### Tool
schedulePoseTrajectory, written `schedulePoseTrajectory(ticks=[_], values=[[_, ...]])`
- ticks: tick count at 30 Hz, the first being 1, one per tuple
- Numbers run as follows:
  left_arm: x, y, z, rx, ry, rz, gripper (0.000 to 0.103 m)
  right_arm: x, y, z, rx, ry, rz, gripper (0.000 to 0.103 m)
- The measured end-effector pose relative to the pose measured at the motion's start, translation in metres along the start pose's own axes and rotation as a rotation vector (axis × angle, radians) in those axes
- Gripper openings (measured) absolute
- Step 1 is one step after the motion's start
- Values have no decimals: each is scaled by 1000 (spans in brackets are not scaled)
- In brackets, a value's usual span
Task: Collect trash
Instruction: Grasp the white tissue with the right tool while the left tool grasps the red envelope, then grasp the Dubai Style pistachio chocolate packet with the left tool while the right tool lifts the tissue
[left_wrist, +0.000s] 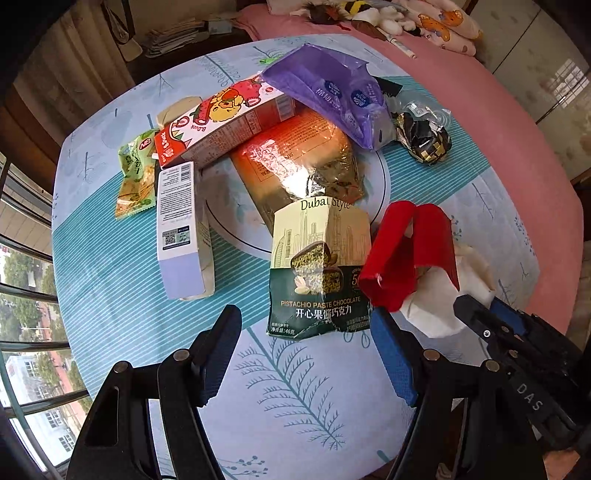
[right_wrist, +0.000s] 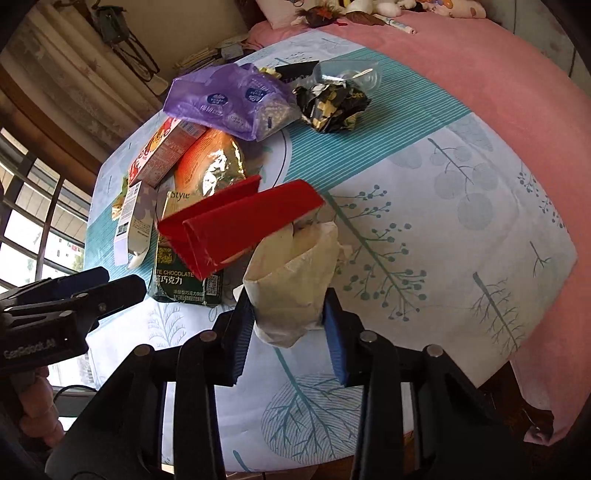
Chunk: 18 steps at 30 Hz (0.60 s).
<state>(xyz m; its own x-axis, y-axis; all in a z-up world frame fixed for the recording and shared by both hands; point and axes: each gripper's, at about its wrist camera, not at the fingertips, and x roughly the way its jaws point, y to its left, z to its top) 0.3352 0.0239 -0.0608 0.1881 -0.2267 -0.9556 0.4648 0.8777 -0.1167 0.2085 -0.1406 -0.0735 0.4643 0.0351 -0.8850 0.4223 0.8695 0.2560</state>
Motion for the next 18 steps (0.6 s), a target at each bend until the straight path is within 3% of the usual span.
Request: schedulePoseTrajectory(ticks=[6,18], values=[[36,-5,20,38,48,41,73,-15,-17,7,73,-50,-29,32],[66,-21,44,42,90,-3,77,-20,-21,-13,86,-26,-39,32]])
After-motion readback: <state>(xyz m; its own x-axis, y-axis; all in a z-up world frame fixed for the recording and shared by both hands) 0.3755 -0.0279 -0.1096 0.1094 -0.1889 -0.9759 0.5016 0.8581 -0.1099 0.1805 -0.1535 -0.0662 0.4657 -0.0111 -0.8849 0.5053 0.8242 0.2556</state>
